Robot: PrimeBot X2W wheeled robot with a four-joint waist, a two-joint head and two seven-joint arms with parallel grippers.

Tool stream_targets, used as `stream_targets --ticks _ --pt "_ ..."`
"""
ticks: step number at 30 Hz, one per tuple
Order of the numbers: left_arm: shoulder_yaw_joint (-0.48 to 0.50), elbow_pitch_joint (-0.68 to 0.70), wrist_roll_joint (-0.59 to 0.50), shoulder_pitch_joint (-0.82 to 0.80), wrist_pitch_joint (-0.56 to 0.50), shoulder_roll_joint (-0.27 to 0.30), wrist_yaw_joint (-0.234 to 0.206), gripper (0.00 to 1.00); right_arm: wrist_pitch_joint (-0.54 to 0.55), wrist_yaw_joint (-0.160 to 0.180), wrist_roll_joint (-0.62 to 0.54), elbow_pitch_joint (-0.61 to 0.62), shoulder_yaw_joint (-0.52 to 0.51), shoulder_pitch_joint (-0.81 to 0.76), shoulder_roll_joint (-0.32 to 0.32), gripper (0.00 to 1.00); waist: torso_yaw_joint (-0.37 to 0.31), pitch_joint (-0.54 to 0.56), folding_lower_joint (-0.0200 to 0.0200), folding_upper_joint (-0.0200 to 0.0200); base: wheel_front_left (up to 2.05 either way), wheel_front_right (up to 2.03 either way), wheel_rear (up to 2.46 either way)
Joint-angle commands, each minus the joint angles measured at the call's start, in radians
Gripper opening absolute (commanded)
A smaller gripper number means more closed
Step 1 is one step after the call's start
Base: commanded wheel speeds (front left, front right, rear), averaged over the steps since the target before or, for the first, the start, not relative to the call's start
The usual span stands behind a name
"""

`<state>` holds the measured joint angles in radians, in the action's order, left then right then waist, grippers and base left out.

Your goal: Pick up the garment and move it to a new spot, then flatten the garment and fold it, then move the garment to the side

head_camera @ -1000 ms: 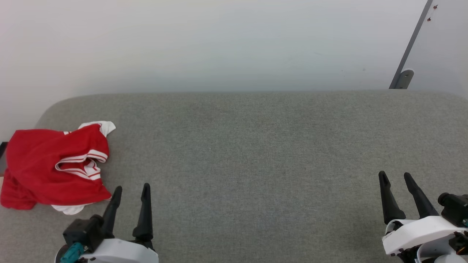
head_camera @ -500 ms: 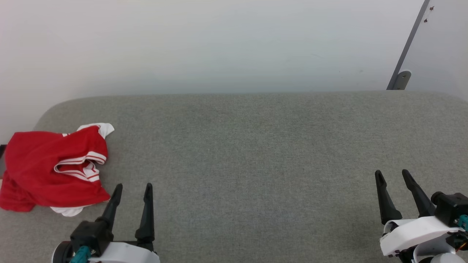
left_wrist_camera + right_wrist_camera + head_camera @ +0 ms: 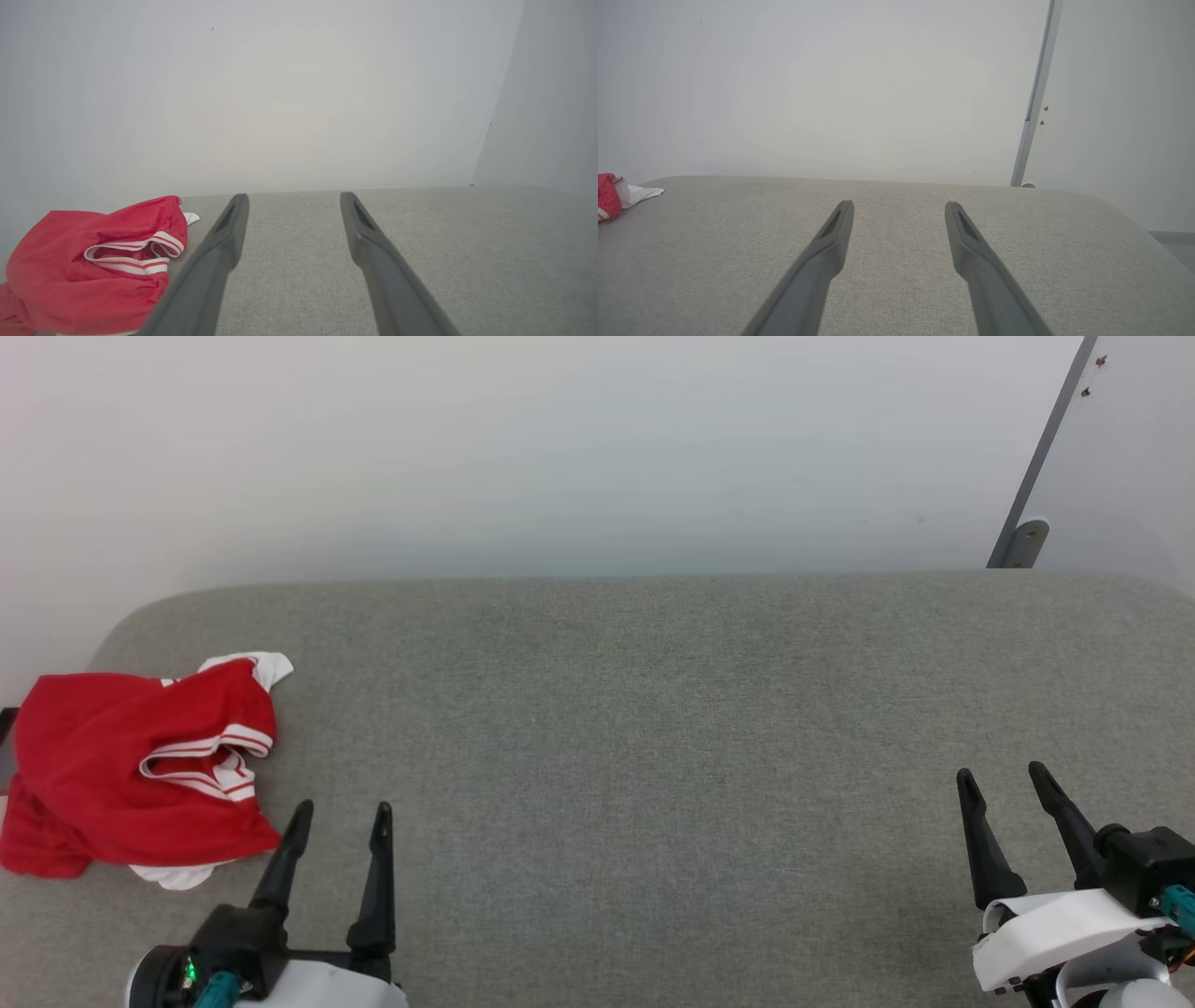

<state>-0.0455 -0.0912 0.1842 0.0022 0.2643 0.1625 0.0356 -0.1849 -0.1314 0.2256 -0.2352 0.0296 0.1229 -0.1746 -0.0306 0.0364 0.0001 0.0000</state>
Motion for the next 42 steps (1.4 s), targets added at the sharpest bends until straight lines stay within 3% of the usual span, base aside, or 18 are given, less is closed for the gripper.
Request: stream_targets --ticks 1,16,42 --pt "0.007 0.002 0.005 0.009 0.0 -0.004 0.005 1.0 -0.005 0.001 -0.009 0.002 0.001 0.012 -0.002 1.0 0.0 0.0 -0.0001 0.0 0.0 0.0 0.0" --pt "0.059 -0.019 0.058 0.017 0.0 -0.016 0.019 1.0 0.002 0.001 -0.004 0.007 0.018 0.005 -0.005 1.0 0.037 0.02 -0.0001 0.0 0.0 0.0 0.0" --pt "0.12 0.049 0.096 0.065 -0.083 0.028 -0.039 1.0 -0.018 0.001 0.047 -0.062 0.167 0.025 0.015 1.0 0.389 0.102 -0.0001 0.0 0.0 0.0 0.0"
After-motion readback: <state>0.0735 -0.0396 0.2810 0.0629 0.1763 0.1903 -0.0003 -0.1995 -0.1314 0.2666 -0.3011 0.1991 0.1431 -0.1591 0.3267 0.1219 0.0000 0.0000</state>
